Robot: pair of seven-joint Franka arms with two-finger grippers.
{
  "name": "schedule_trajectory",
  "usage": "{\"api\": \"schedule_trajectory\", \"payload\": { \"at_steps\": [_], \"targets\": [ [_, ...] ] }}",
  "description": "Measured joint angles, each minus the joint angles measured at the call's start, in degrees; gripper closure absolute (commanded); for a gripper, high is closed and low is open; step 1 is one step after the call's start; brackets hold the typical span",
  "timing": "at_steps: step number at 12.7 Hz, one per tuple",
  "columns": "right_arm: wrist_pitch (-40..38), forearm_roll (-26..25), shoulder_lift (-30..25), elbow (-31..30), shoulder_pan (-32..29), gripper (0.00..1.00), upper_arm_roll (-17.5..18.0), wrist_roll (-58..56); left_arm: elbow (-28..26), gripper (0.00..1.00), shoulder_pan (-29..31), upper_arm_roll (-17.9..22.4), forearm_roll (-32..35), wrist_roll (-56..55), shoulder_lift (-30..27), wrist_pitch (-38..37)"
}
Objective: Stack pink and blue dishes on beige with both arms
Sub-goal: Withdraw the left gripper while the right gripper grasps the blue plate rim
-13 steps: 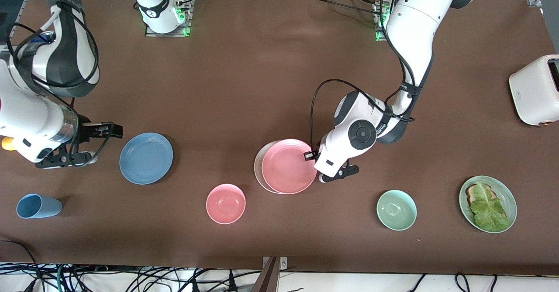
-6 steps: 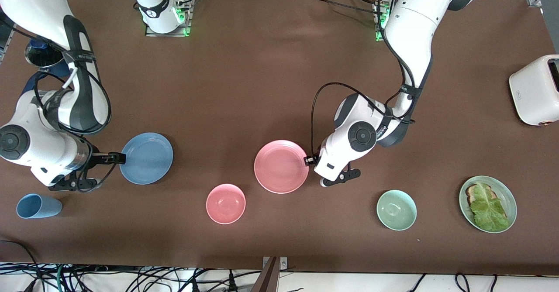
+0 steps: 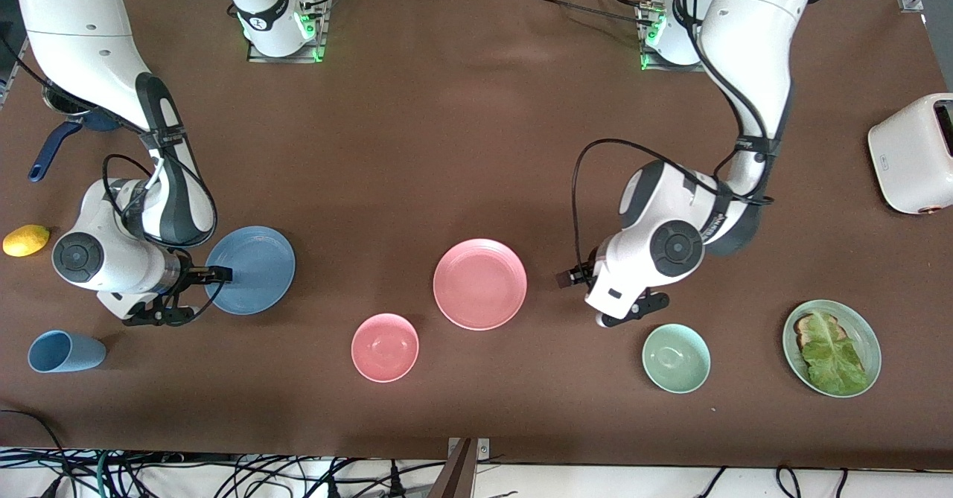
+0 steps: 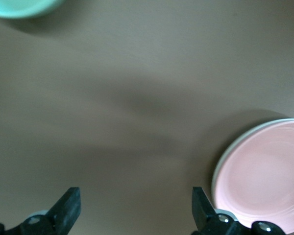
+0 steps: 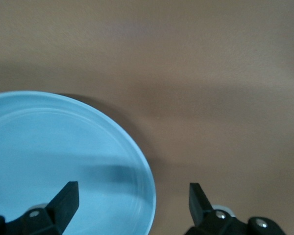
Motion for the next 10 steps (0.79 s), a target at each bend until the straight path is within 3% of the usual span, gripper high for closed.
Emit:
{"api": "schedule_trajectory", "payload": {
  "at_steps": [2,3,6,10],
  "targets": [
    [1.8,0.0,0.0,-1.8,-0.9,0.05,0.0,-0.9,0.0,0.0,3.9,0.1,0.3,7.0,-1.8,-5.7],
    [1.8,0.0,0.0,-1.9,-1.2,0.14,0.0,-1.1,0.0,0.0,5.9,0.1,0.3,11.3,-2.4,-8.1],
    [1.8,0.0,-0.1,-1.9,-1.3,0.5,0.2,-1.2,0.0,0.0,10.6,0.1,0.3,19.6,-4.8,-14.7],
    [1.8,0.0,-0.1,-2.1,-1.2,0.97,0.3,-1.2,-0.1,0.0,14.3,0.1,0.5,22.2,-8.5,-19.1]
  ]
}}
